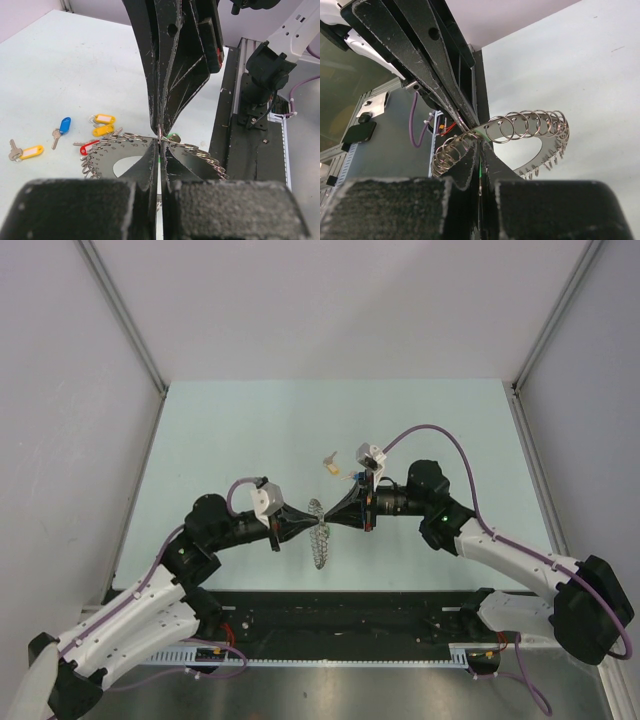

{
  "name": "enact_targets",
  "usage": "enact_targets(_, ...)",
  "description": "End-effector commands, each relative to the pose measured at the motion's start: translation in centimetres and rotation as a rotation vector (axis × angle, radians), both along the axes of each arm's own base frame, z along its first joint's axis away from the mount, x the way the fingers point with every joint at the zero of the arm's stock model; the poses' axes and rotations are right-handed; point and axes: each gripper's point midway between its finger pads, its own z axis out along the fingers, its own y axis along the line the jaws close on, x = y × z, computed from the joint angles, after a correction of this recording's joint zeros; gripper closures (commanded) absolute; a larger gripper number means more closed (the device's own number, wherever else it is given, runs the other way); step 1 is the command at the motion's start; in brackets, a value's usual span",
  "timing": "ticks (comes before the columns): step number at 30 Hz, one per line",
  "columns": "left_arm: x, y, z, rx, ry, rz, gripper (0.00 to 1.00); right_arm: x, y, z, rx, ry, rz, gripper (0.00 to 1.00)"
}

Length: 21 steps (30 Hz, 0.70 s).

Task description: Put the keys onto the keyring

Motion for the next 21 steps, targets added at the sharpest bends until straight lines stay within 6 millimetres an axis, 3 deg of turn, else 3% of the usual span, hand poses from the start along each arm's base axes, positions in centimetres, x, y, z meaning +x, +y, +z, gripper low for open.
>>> enact_targets(1,-0.1,0.2,5.0,-0.133,-0.130,0.008,1.00,1.0,-0.3,-0.1,-0.020,0.006,-0.048,1.00)
enact_targets(8,-0.2,0.0,4.9,-0.130,-0.126,-0.006,1.00,0.3,-0.5,1.8,0.029,-0.014,-0.034,1.00)
enact_targets(12,-0.2,0.0,4.8,-0.126,-0.124,-0.012,1.00,-0.2,-0.5,2.4,0.052,-0.010,-0.008,0.87)
enact_targets(21,-0.4,-0.1,4.8,-0.127,-0.124,-0.026,1.00,-0.7,-0.3,3.3,0.085,0.002,0.024,0.73)
